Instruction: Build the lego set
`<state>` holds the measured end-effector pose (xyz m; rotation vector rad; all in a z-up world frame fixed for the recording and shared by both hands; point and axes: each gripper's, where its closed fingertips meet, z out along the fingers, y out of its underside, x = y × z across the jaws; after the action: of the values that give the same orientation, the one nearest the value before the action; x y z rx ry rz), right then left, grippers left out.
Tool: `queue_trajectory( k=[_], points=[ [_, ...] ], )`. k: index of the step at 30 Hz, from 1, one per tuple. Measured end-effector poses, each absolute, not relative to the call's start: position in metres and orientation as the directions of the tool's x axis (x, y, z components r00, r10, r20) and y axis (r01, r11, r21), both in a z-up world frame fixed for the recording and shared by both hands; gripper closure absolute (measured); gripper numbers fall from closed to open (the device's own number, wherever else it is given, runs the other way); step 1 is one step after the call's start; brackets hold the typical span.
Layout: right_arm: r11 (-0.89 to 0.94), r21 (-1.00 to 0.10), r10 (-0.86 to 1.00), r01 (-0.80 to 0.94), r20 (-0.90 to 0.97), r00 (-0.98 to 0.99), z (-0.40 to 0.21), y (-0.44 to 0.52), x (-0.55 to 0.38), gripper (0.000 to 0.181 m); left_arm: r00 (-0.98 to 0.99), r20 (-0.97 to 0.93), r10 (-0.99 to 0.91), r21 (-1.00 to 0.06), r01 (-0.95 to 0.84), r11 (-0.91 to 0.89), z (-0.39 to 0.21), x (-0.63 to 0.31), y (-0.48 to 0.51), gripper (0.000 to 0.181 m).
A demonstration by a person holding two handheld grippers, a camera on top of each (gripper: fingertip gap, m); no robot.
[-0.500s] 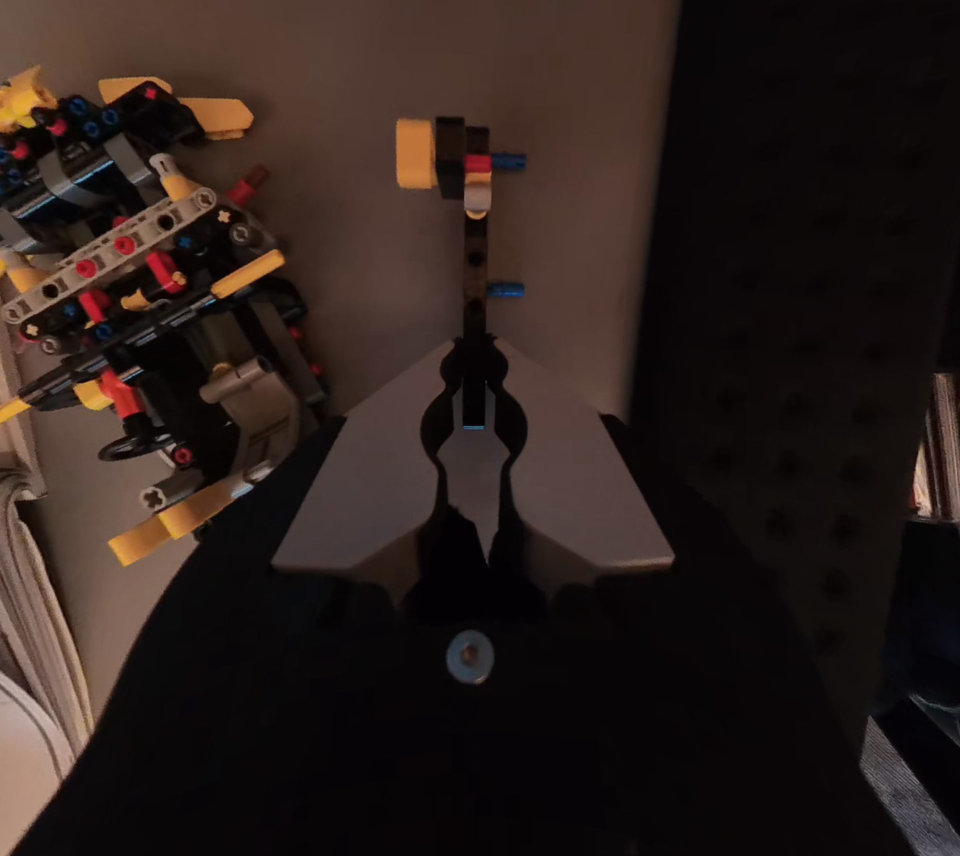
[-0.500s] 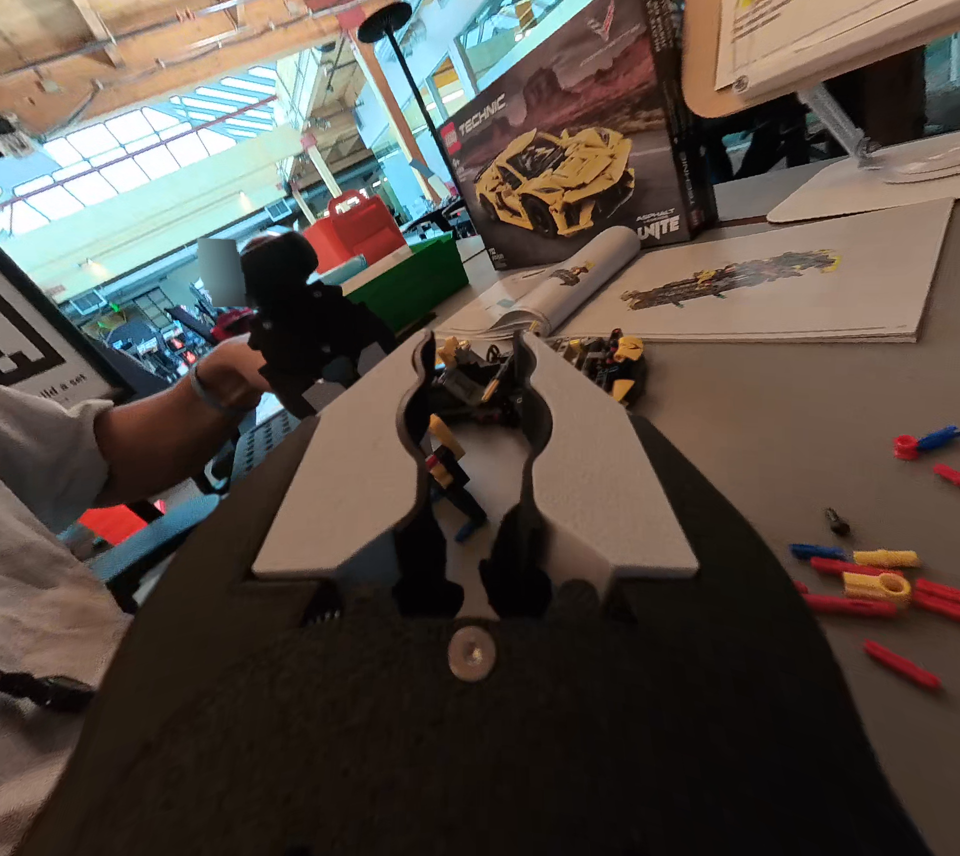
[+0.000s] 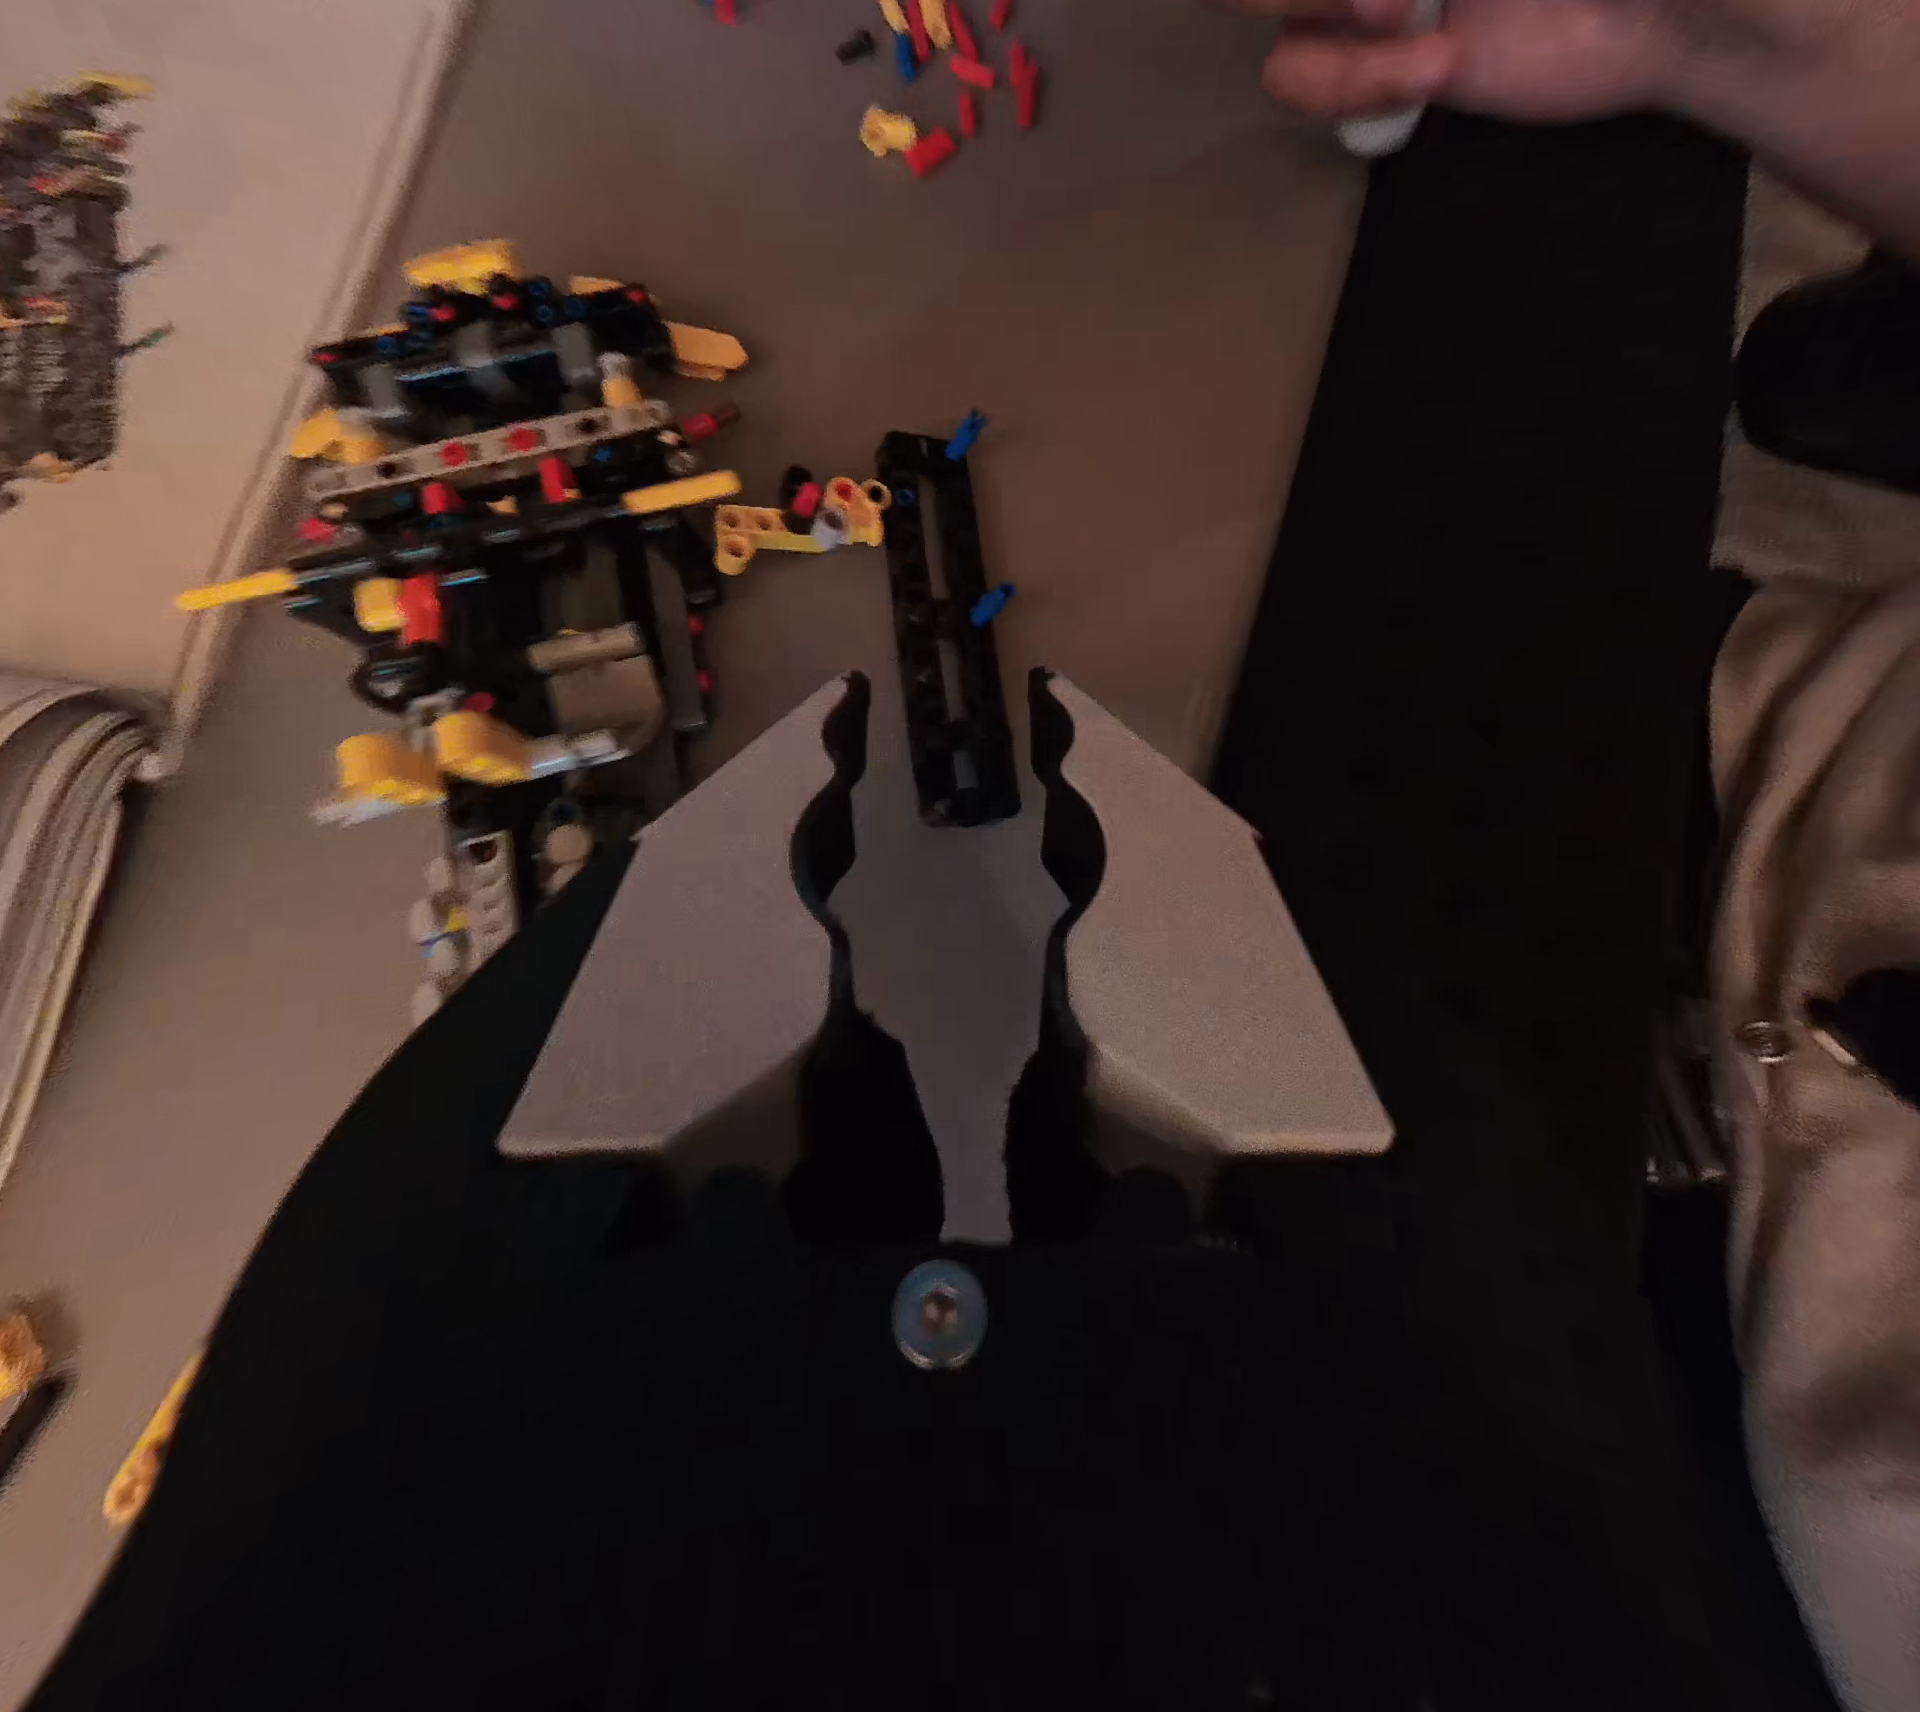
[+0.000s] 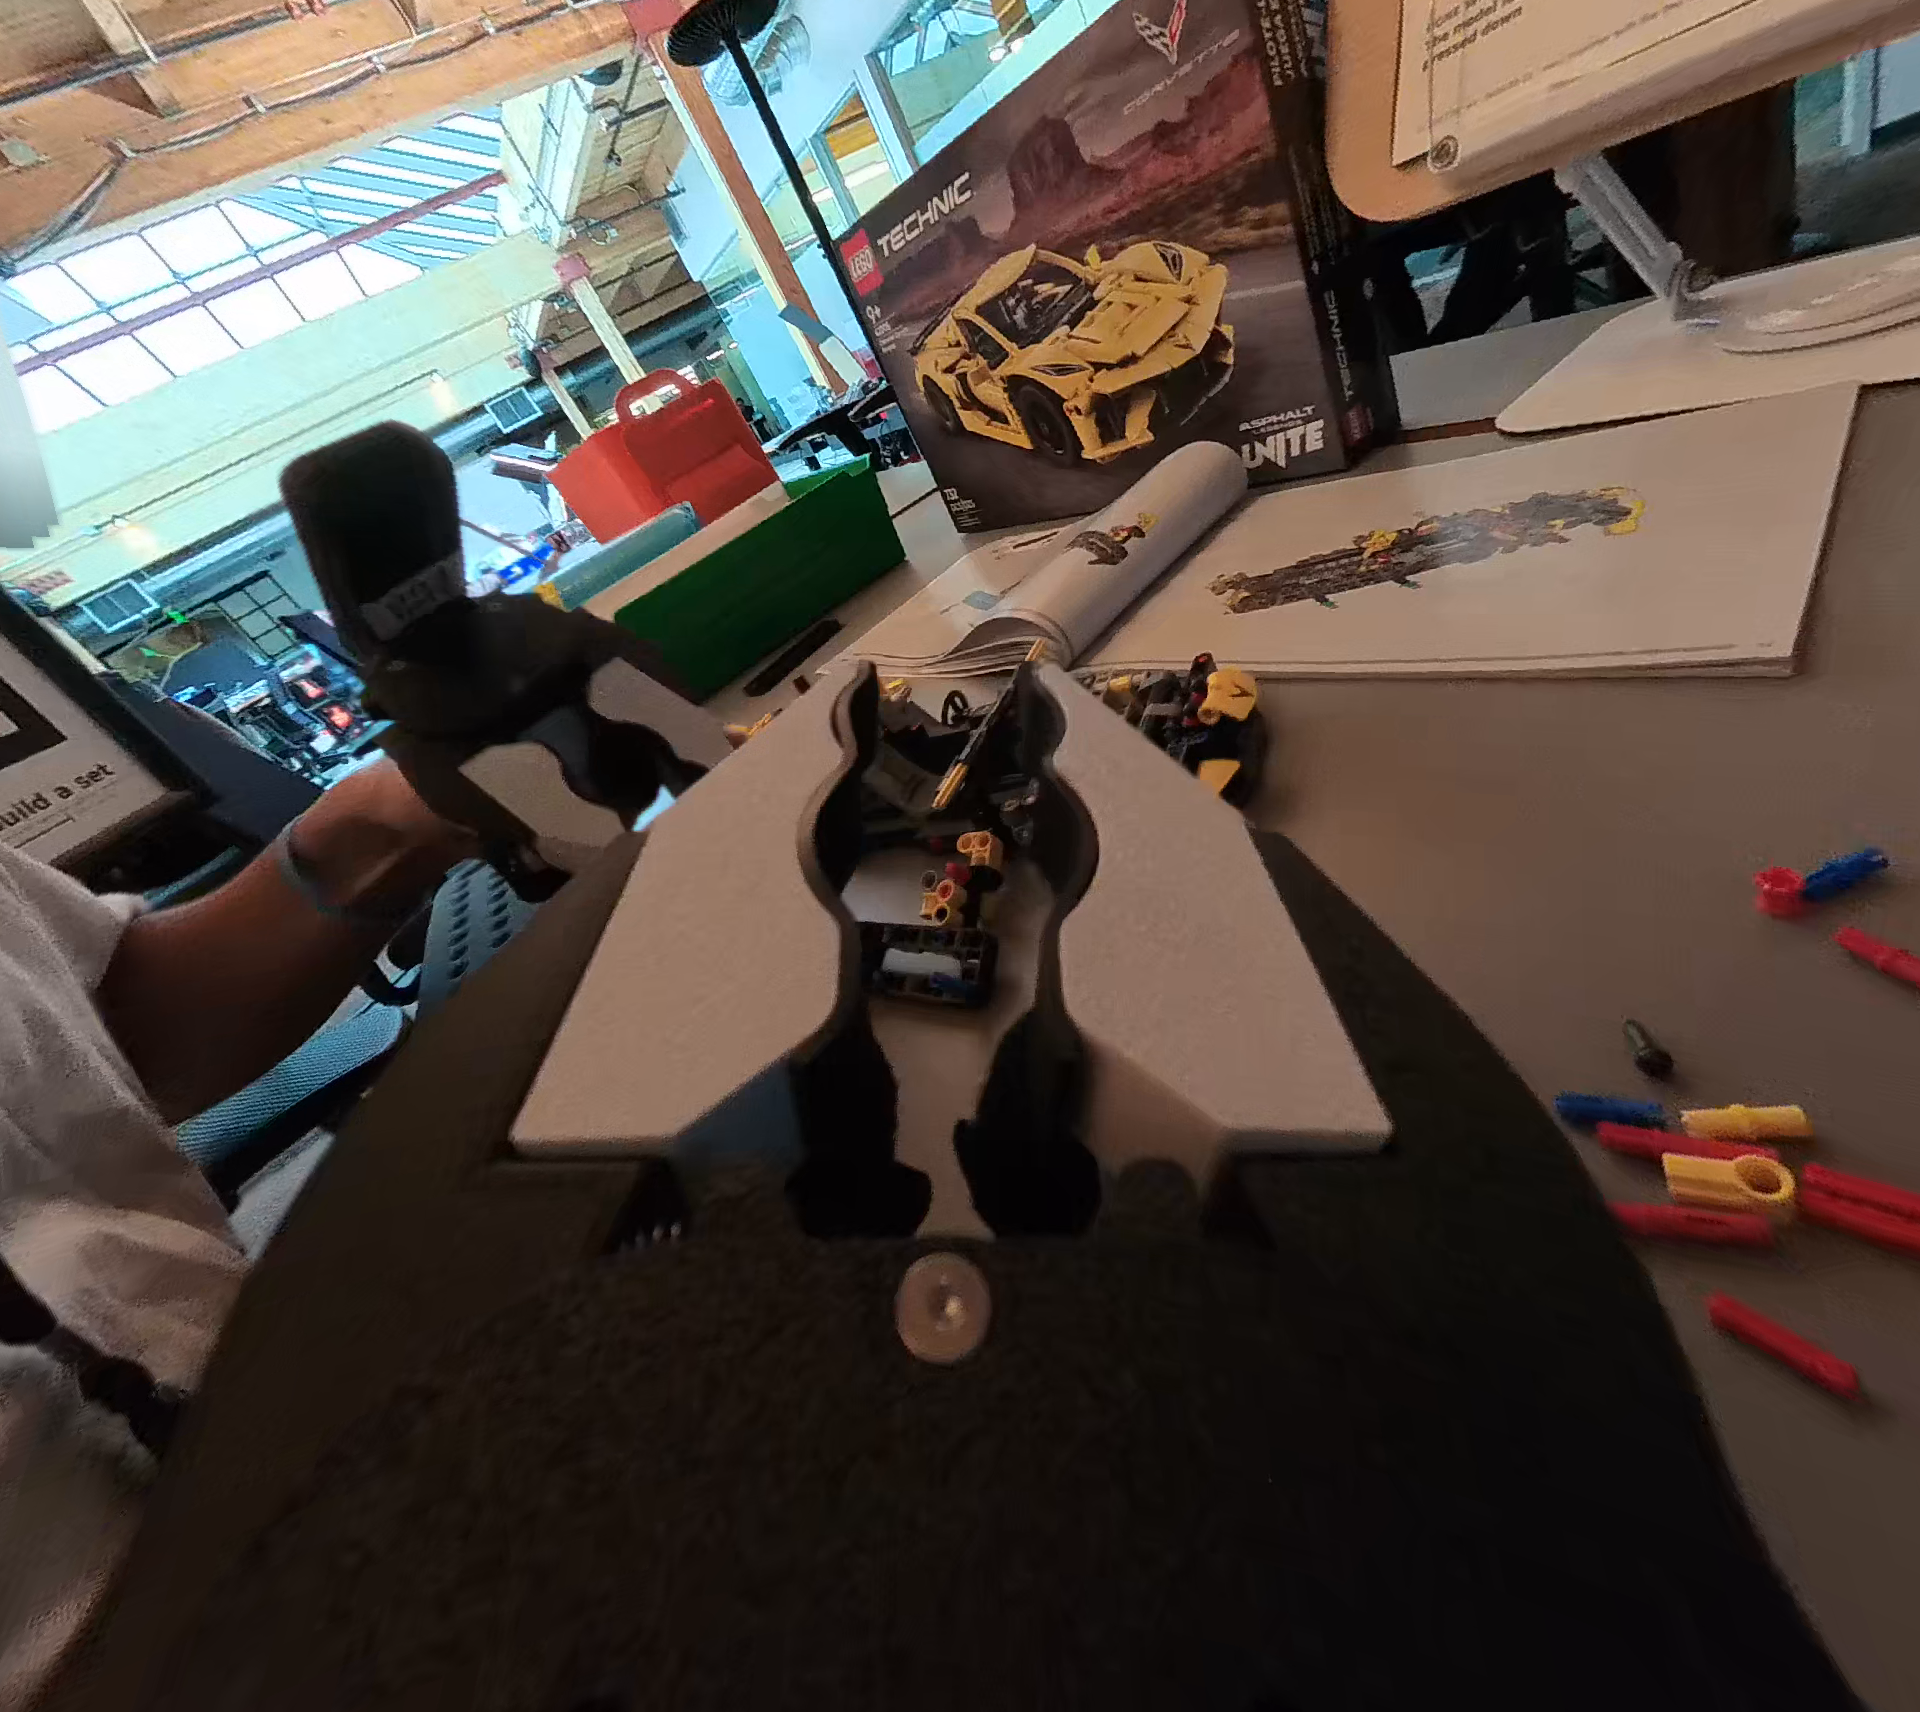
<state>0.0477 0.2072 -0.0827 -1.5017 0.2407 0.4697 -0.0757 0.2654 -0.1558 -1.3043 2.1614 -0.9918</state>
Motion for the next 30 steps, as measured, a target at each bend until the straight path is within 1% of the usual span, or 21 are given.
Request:
queue_trajectory(
  k=[2, 3, 5, 7, 8, 9, 11, 12, 15, 18, 21, 23, 27, 30],
  points=[
    [0.004, -0.902, 0.097, -0.431, -0.429, 0.898, -0.082, 0.214, 0.057, 0.154, -0.403, 0.045, -0.914, -0.830, -0.525, 0.190, -0.134, -0.074, 0.281, 0.149],
    [-0.001, -0.907, 0.036, -0.421, -0.421, 0.906, -0.084, 0.219, 0.066, 0.152, -0.357, 0.073, -0.931, -0.872, -0.476, 0.115, -0.121, -0.071, 0.293, 0.149],
    [-0.025, -0.930, -0.103, -0.368, -0.364, 0.926, -0.088, 0.230, 0.090, 0.149, -0.250, 0.156, -0.956, -0.946, -0.316, -0.072, -0.090, -0.066, 0.328, 0.149],
    [-0.094, -0.948, -0.187, -0.305, -0.284, 0.940, -0.094, 0.246, 0.108, 0.149, -0.113, 0.270, -0.956, -0.959, -0.119, -0.257, -0.064, -0.068, 0.379, 0.151],
    [-0.137, -0.950, -0.212, -0.279, -0.247, 0.946, -0.099, 0.254, 0.114, 0.149, -0.037, 0.310, -0.950, -0.950, -0.051, -0.308, -0.058, -0.072, 0.406, 0.154],
    [-0.171, -0.952, -0.235, -0.252, -0.209, 0.949, -0.104, 0.261, 0.120, 0.148, 0.028, 0.308, -0.951, -0.951, 0.002, -0.308, -0.056, -0.077, 0.429, 0.157],
    [-0.192, -0.962, -0.267, -0.195, -0.140, 0.953, -0.112, 0.269, 0.129, 0.149, 0.170, 0.198, -0.965, -0.980, 0.052, -0.192, -0.059, -0.085, 0.463, 0.159],
    [-0.206, -0.963, -0.268, -0.174, -0.116, 0.956, -0.116, 0.271, 0.129, 0.148, 0.206, 0.163, -0.965, -0.986, 0.061, -0.154, -0.059, -0.087, 0.471, 0.159],
    [-0.218, -0.970, -0.289, -0.110, -0.044, 0.956, -0.117, 0.265, 0.130, 0.154, 0.226, 0.137, -0.965, -0.990, 0.076, -0.123, -0.057, -0.092, 0.473, 0.160],
    [-0.237, -0.967, -0.302, -0.099, -0.024, 0.953, -0.122, 0.262, 0.133, 0.156, 0.258, 0.090, -0.962, -0.996, 0.018, -0.088, -0.072, -0.084, 0.474, 0.159],
    [-0.271, -0.952, -0.266, -0.143, -0.069, 0.961, -0.130, 0.266, 0.126, 0.156, 0.235, 0.089, -0.968, -0.993, -0.060, -0.106, -0.088, -0.074, 0.466, 0.158],
    [-0.290, -0.946, -0.237, -0.143, -0.074, 0.969, -0.134, 0.269, 0.121, 0.156, 0.223, 0.085, -0.971, -0.991, -0.082, -0.106, -0.092, -0.071, 0.463, 0.158],
    [-0.341, -0.938, -0.226, -0.068, 0.012, 0.974, -0.142, 0.271, 0.117, 0.156, 0.221, 0.102, -0.970, -0.988, -0.091, -0.124, -0.096, -0.072, 0.465, 0.157],
    [-0.363, -0.931, -0.214, -0.040, 0.041, 0.976, -0.145, 0.274, 0.115, 0.157, 0.224, 0.108, -0.968, -0.986, -0.100, -0.133, -0.098, -0.074, 0.468, 0.157]
  ],
)
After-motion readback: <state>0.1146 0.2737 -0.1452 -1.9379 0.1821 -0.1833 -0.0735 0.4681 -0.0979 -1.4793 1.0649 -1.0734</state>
